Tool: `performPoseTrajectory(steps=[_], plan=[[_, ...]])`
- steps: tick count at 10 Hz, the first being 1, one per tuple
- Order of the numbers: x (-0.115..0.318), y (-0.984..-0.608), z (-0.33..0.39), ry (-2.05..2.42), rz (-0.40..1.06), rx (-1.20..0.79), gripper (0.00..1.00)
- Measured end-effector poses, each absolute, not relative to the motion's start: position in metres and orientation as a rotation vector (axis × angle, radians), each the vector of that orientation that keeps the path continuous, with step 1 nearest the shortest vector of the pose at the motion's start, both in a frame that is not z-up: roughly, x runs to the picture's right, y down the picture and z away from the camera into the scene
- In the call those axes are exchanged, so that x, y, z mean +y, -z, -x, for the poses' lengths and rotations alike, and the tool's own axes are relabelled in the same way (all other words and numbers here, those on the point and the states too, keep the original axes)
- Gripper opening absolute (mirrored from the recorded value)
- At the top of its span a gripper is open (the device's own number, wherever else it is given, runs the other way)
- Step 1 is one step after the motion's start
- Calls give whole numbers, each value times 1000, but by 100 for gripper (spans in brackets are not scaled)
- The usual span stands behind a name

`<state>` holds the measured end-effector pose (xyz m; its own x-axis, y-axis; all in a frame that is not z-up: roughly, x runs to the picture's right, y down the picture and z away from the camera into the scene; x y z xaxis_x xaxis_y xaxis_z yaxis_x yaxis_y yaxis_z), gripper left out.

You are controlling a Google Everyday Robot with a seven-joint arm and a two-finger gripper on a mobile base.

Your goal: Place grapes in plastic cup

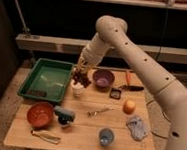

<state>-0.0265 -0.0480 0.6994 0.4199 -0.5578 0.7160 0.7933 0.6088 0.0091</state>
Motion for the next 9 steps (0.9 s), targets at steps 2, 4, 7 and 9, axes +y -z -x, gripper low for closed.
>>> performPoseTrajectory(steps=[2, 4, 7, 9], plan=[[-47, -696, -28, 793, 385, -673, 0], [-44, -691, -73, 726, 408, -615, 0], [-37, -685, -130, 646, 436, -539, 0], [-37, -685, -128, 648, 436, -540, 0]])
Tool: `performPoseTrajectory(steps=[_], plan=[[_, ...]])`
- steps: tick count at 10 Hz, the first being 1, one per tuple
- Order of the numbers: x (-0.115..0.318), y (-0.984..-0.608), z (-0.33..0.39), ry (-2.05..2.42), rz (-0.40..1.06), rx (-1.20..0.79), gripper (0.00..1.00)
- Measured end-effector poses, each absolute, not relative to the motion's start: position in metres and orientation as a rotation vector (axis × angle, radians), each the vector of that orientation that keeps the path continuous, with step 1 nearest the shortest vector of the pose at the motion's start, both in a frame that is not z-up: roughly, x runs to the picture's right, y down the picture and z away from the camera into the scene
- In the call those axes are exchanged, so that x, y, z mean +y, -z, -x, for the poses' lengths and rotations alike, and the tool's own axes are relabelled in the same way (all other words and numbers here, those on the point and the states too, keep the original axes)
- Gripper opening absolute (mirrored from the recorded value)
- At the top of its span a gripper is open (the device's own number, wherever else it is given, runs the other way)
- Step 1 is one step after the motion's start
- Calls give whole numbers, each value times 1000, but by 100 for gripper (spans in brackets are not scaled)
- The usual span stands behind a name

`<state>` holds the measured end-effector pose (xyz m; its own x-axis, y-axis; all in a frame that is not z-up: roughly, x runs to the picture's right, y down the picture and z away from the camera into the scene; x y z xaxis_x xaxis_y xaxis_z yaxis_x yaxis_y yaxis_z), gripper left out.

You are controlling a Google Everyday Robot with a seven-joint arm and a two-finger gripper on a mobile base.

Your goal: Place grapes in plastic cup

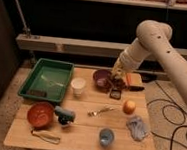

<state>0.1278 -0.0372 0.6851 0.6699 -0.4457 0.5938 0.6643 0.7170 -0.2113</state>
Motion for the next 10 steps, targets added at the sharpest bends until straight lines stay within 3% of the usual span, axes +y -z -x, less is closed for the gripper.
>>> performPoseTrajectory(steps=[10], plan=[[-36, -672, -133, 670, 442, -503, 0]])
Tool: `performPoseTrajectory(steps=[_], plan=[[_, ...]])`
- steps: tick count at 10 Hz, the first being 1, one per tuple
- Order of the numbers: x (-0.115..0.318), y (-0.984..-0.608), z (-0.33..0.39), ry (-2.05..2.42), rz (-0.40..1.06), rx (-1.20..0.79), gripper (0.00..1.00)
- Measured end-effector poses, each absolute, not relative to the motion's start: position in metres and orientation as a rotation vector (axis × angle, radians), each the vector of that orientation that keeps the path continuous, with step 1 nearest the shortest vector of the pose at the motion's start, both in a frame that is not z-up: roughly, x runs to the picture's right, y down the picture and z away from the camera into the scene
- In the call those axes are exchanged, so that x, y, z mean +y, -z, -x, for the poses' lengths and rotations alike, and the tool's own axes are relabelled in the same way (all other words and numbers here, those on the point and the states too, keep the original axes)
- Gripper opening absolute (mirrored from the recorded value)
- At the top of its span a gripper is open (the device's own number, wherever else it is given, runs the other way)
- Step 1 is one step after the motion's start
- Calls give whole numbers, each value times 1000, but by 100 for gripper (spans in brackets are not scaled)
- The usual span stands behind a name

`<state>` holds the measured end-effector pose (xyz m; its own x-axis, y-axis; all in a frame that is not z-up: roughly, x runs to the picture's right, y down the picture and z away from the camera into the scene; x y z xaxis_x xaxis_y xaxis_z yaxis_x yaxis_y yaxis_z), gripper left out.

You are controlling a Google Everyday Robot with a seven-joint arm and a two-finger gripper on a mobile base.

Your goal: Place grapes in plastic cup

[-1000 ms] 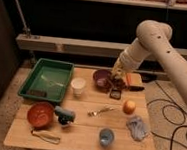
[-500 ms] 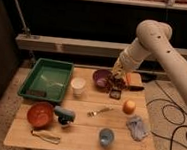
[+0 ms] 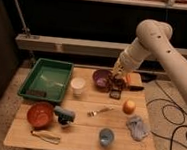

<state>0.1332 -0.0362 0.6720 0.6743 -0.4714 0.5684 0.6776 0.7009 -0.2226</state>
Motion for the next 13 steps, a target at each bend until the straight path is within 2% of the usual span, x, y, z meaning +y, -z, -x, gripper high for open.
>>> performPoseTrajectory(steps=[4, 5, 9, 13], plan=[[-9, -635, -149, 771, 474, -363, 0], [11, -627, -155, 808, 497, -313, 0], [75, -646, -153, 915, 560, -161, 0], [105, -648, -178, 899, 596, -109, 0]])
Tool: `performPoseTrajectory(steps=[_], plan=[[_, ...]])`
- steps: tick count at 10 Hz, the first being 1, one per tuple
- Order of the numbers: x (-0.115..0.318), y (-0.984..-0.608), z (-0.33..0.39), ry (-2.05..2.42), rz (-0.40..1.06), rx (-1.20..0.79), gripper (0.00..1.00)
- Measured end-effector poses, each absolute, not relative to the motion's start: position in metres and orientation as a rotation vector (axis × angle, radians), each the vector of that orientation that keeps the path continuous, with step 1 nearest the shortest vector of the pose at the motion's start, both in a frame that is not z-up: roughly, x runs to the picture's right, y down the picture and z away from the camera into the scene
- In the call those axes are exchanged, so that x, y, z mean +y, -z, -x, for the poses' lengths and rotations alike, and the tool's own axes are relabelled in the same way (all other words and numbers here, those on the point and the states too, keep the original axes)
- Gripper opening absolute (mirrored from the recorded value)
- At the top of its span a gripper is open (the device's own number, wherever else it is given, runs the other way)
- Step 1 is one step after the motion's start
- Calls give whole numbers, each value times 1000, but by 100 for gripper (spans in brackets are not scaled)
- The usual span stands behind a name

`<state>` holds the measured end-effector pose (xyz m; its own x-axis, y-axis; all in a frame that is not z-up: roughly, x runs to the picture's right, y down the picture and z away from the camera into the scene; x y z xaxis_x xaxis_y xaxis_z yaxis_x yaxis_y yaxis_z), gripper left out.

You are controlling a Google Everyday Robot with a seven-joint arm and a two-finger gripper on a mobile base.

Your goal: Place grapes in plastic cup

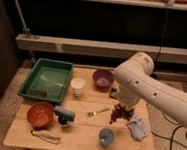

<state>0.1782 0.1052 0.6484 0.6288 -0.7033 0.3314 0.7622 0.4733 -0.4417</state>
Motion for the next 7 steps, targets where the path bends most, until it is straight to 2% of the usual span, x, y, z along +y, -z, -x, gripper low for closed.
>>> performPoseTrajectory(steps=[7], plan=[[136, -619, -165, 960, 545, -47, 0]])
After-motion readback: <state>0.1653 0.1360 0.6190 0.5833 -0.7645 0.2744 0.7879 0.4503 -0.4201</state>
